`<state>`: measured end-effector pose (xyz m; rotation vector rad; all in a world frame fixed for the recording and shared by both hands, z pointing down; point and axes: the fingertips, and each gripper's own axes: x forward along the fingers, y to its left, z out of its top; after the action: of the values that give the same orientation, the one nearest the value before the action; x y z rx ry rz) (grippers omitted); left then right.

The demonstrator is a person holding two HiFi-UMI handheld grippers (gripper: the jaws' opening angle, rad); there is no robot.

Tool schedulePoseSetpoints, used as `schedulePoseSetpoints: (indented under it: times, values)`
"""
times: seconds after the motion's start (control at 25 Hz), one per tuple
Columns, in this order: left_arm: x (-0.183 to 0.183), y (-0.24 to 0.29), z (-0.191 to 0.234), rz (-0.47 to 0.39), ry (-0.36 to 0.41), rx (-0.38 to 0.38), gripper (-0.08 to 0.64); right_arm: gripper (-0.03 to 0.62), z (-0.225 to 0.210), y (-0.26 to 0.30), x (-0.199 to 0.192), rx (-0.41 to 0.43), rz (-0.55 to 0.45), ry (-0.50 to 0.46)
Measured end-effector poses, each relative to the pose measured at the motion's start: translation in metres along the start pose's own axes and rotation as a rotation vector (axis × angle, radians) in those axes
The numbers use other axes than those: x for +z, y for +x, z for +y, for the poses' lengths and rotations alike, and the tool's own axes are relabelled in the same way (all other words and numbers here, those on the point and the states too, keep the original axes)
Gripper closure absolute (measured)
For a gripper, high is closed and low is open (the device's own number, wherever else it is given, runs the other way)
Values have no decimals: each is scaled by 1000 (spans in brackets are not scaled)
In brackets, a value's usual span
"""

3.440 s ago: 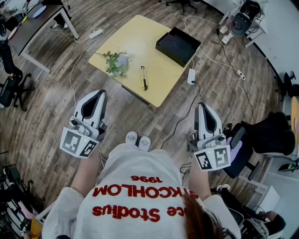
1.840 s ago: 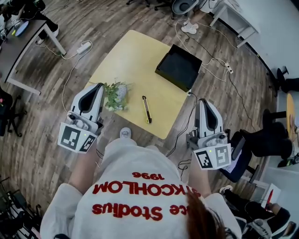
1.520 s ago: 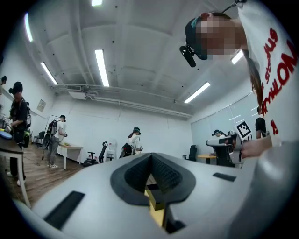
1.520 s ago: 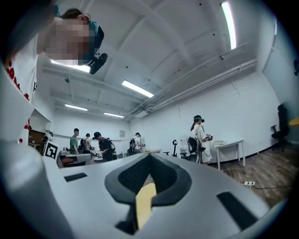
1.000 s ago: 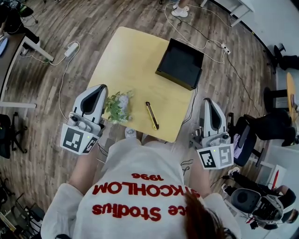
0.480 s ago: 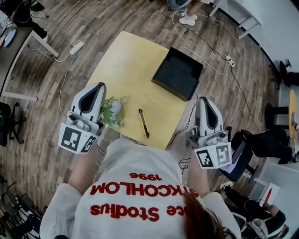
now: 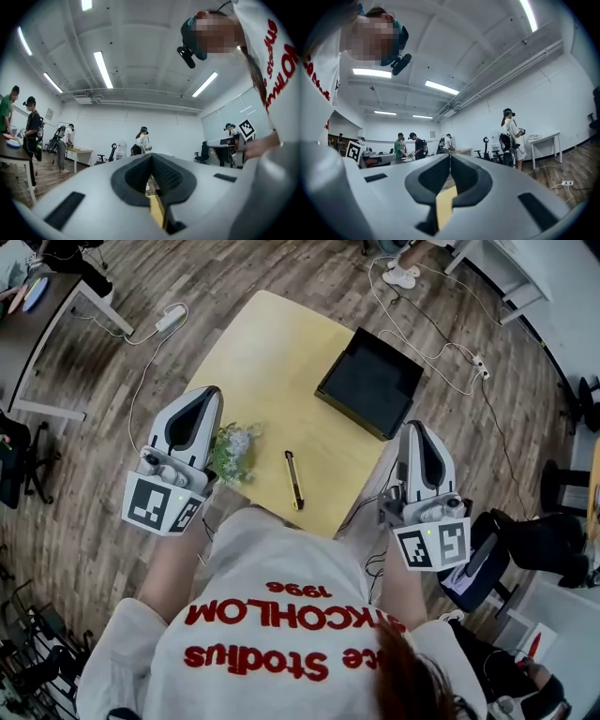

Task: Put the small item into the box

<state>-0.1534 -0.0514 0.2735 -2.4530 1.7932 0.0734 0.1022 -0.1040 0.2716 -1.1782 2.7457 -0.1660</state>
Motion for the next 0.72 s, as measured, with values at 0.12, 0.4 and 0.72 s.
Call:
schedulePoseSetpoints:
  times: [0.12,0.4,0.72]
  values:
    - [-2,5,1,-7,-3,-27,554,584,3,2,0,-29,3,-9]
    - [-4,14,6,-13,2,-73,554,586,19,8,-6,-41,46,-13]
    - [-30,18,1,36,65,-76,554,583,32,17,-54,-14,181,38]
